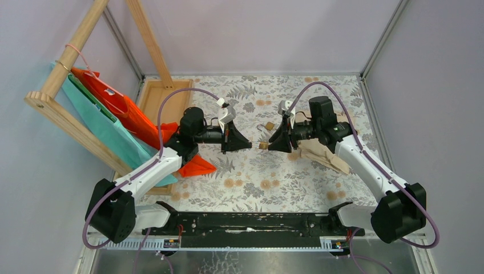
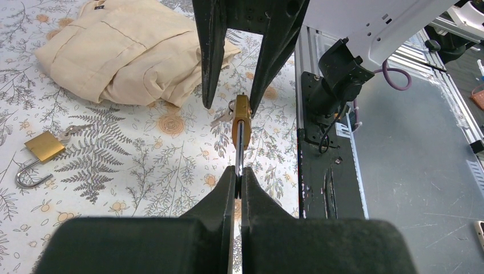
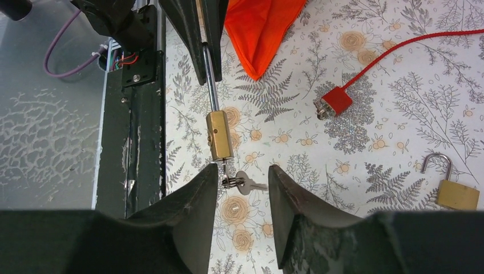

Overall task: Lock with the key
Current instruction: Lock the lock, then place the key at the center of the board.

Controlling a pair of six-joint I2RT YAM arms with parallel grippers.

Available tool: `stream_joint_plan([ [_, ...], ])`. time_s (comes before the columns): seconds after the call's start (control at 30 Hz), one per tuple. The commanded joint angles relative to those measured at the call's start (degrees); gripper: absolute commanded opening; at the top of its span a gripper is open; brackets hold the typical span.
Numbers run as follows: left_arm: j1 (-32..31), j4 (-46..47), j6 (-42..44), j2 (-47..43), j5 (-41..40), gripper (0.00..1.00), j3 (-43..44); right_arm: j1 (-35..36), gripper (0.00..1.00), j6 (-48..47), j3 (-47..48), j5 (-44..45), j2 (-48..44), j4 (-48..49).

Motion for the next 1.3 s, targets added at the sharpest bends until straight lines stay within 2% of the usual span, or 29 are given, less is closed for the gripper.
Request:
stream_joint_plan([
  [0.0, 0.44, 4.56, -0.28, -1.05, 0.36, 0.0, -0.51, -0.03, 0.42, -0.1, 2.21, -2.94, -0.05, 0.44],
  [0.3, 0.47, 3.36, 0.56, -1.18, -1.27, 0.0, -0.11, 0.07, 0.27, 0.7, 2.01, -3.57, 0.36, 1.4],
  [0.33, 0.46, 3.29, 0.63, -1.22, -1.45, 0.0, -0.09, 0.09, 0.23, 0.67, 1.96, -3.09, 0.24, 1.8],
  [0.4, 0.53, 3.27, 0.64, -1.37, -1.72, 0.0, -0.07, 0.12, 0.02, 0.75, 1.37, -1.68, -0.05, 2.68],
  [0.43, 0.58, 3.17, 0.64, -1.35, -1.82, 0.0, 0.1, 0.09, 0.0, 0.8, 1.1, -1.11, -0.23, 3.04],
  [0.67, 1.25, 2.83, 1.06, -2.1, -2.24, 0.0, 0.18, 0.06, 0.0, -3.53, 3.4, 1.92, -0.13, -1.86],
  [0.93, 2.64, 3.21, 0.58, -3.12, -1.44, 0.0, 0.18, -1.65, 0.0, -16.4, 6.65, 8.77, 1.66, -18.14],
  [1.1, 3.76, 4.09, -1.72, -3.39, -2.63, 0.0, 0.26, -2.6, 0.0, -15.32, 2.27, 15.53, -0.05, -19.96],
  [1.27, 4.25, -1.03, -0.26, -2.79, -6.74, 0.0, 2.63, 0.66, 0.01, -13.62, -5.62, 21.81, -1.5, -17.16],
])
